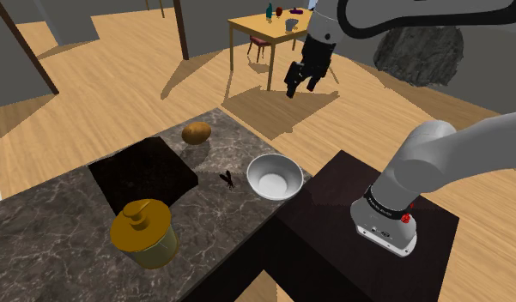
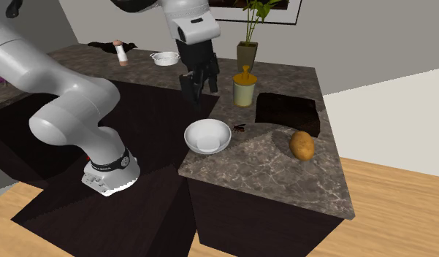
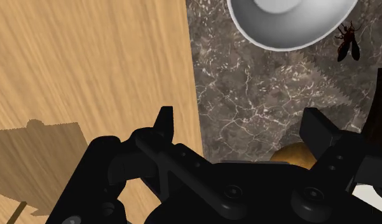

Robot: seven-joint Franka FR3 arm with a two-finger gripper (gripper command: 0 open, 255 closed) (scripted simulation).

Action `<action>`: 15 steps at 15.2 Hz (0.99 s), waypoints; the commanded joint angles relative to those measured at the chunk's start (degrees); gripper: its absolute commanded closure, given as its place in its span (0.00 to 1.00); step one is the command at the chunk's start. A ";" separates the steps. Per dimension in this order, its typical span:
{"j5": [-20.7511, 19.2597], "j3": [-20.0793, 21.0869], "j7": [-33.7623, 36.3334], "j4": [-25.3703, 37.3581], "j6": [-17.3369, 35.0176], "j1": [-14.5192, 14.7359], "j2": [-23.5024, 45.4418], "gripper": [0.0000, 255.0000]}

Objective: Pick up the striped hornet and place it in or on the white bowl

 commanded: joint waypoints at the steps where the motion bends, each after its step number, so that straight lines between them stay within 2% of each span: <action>1: 1.07 2.14 1.82 -1.58 3.71 0.86 1.97 0.00; 9: 3.84 10.40 8.78 -5.05 17.52 3.50 11.91 0.00; 15: 2.80 17.13 15.45 -4.35 27.98 3.86 22.90 0.00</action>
